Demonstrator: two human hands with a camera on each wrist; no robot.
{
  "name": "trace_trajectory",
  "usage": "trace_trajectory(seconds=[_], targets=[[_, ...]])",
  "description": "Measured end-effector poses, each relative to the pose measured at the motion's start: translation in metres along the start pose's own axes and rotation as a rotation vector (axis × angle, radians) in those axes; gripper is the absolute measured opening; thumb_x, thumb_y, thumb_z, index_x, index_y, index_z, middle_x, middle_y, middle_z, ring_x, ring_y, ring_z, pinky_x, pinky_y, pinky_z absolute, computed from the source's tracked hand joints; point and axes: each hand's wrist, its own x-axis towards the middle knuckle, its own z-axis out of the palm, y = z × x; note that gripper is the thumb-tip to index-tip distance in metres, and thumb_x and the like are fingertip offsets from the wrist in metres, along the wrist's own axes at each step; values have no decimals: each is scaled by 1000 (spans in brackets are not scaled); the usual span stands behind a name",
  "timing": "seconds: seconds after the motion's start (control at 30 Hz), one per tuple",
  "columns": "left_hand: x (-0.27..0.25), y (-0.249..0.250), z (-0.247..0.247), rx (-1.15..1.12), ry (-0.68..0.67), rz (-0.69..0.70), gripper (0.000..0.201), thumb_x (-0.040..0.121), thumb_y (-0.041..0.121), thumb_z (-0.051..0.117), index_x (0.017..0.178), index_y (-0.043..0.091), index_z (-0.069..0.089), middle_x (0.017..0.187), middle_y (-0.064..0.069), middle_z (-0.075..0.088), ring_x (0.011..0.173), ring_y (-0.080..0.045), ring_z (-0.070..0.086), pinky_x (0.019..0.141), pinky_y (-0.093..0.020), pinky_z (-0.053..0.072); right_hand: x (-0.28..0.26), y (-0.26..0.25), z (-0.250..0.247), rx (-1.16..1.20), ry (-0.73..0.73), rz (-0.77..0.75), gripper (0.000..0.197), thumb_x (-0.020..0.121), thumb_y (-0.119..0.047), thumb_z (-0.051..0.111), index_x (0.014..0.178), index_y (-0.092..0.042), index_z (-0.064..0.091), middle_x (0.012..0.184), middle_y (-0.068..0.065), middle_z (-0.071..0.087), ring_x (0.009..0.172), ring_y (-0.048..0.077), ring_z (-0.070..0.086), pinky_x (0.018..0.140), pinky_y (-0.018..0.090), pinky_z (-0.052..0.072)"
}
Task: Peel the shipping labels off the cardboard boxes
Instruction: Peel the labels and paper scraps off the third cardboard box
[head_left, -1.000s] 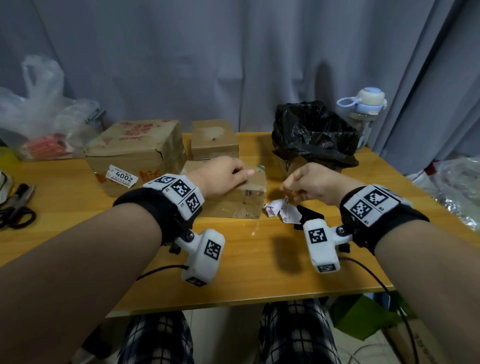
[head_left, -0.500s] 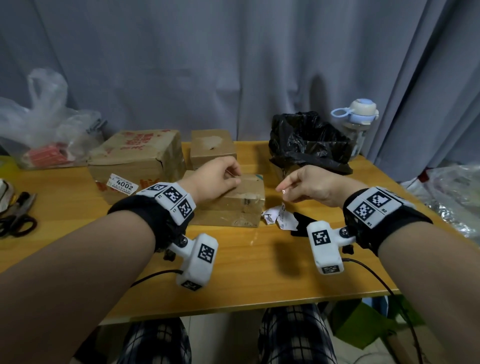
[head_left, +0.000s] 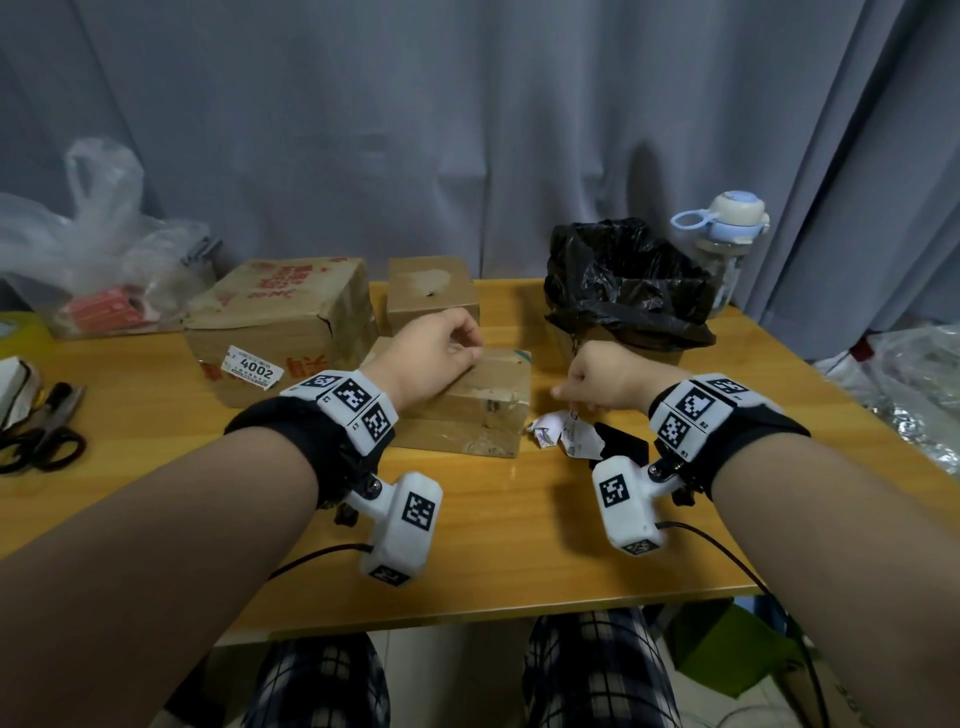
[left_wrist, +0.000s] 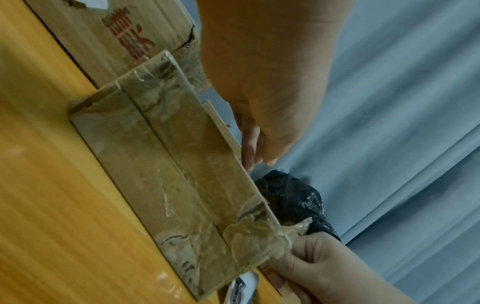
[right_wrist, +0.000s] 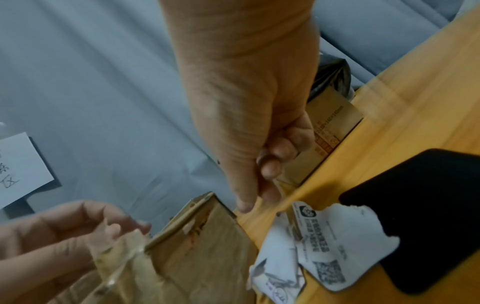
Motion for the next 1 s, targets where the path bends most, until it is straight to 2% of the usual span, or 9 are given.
trace_trajectory(seconds=[0.13,0.23,0.3,0.4,0.47,0.6,0.8,0.93,1.0], targets=[[3,1,-2,-1,8,22,7,91,17,58,98,16,60,78,8,60,66,-8,55,62,-15,44,1,3,0,-23,51,-6,47,85,-35,65,50,-15,40,54,-1,40,53,14,39,51,26,33],[3,1,-5,-11,22,31,5,91,16,57,91,21,59,88,-10,68,81,-25,63,76,-33,54,-2,0,1,-69,10,2,32,95,-30,49,70,-11,55,66,0,49,63,15,47,52,22,33],[3,2,-8,-32,32,23,6,91,16,57,90,21,59,89,-12,68,83,-27,63,79,-35,54,-3,-1,1,-91,-44,12,22,96,-24,49,84,-9,59,74,2,54,68,16,51,52,20,36],[4,2,-13,-40,57,34,6,92,16,56,95,17,60,87,4,60,84,-14,56,80,-25,47,-2,2,-1,-33,-71,31,25,91,-18,57,67,-9,58,65,6,61,51,15,53,52,23,43],[5,1,-16,-46,72,33,8,92,17,56,98,15,61,92,4,59,88,-11,55,82,-23,44,-2,1,-1,-48,-52,37,33,90,-21,58,58,-10,56,59,5,60,47,15,52,53,26,46],[5,-1,-18,-46,75,26,6,93,19,56,97,16,59,93,4,60,90,-12,55,83,-24,45,-1,-7,-1,-131,-6,37,38,89,-28,59,55,-13,50,59,3,54,57,18,52,67,33,49],[4,-1,-15,-14,36,-20,16,93,27,55,103,15,59,99,1,61,98,-18,58,90,-32,48,-2,-12,2,-159,-44,48,42,93,-34,52,56,-14,50,57,1,48,55,16,48,60,28,41],[6,-5,-16,355,-16,-179,53,87,61,45,124,23,51,132,-6,49,125,-29,42,104,-46,34,-5,-14,0,-137,-35,45,38,95,-34,48,67,-12,60,61,-2,53,61,15,54,53,24,37],[7,-8,-19,515,-90,-303,85,76,80,35,140,24,35,147,-11,33,135,-35,28,106,-52,26,-5,-15,-4,-63,-7,48,15,94,-19,50,102,-9,59,78,0,55,68,20,57,51,23,42]])
